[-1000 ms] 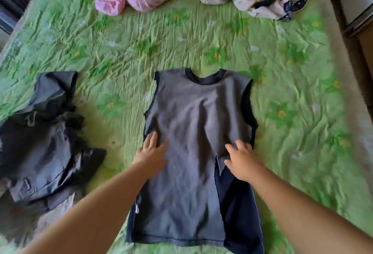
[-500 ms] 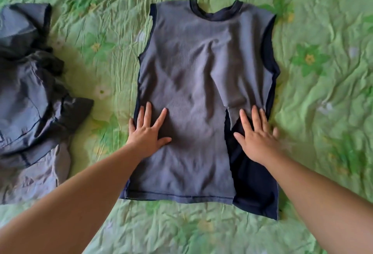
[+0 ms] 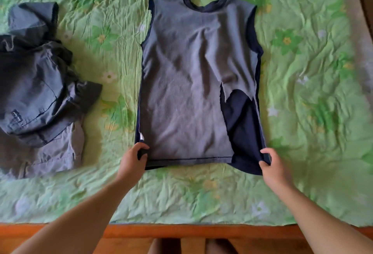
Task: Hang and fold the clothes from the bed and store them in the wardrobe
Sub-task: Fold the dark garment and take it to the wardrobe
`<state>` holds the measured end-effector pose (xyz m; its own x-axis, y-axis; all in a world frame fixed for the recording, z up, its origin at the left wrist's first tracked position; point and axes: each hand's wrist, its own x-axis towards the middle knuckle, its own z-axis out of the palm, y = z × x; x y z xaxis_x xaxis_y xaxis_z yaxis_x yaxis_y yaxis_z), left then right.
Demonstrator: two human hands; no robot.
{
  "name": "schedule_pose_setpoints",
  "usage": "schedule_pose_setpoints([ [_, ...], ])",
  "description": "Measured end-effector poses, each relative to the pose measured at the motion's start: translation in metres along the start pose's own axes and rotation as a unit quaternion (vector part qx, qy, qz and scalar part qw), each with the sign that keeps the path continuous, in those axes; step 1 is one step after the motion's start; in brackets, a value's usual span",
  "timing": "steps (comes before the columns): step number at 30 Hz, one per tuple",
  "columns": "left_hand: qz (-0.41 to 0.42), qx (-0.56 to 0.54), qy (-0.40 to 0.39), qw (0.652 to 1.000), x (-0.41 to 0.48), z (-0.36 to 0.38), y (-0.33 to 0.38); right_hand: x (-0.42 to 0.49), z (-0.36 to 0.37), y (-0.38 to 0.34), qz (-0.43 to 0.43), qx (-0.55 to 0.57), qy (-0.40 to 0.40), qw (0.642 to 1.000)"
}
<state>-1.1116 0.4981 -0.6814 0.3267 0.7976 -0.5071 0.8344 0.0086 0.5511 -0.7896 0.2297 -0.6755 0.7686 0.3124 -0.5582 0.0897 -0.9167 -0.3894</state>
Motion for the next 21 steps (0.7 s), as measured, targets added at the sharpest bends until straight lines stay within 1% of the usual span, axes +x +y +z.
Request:
schedule_pose_setpoints([
  [4, -0.008, -0.022, 0.012, 1.0, -0.007, -0.008, -0.007, -0.002, -0.002, 0.02, 0.024, 0.099, 0.019, 0.995],
  [9, -0.006, 0.009, 0.003, 1.0, -0.022, -0.013, -0.008, 0.003, -0.011, 0.038, 0.006, 0.08, 0.011, 0.997],
  [13, -0.028, -0.003, 0.0, 1.0, -0.032, -0.013, -0.006, 0.007, -0.018, 0.044, 0.003, 0.113, -0.031, 0.993],
  [15, -0.033, 0.029, -0.022, 0.999, -0.03, -0.016, -0.007, 0.01, -0.021, 0.042, 0.0, 0.078, -0.052, 0.996],
  [18, -0.031, 0.129, -0.057, 0.99, -0.024, -0.021, -0.005, 0.02, -0.027, 0.023, -0.013, 0.0, -0.051, 0.999],
  [19, -0.028, 0.133, -0.054, 0.989, -0.02, -0.022, -0.001, 0.026, -0.029, 0.013, -0.017, 0.002, -0.039, 0.999],
  [21, -0.016, 0.091, -0.012, 0.996, -0.003, -0.023, 0.007, 0.044, -0.032, -0.013, -0.025, 0.025, -0.015, 0.999],
])
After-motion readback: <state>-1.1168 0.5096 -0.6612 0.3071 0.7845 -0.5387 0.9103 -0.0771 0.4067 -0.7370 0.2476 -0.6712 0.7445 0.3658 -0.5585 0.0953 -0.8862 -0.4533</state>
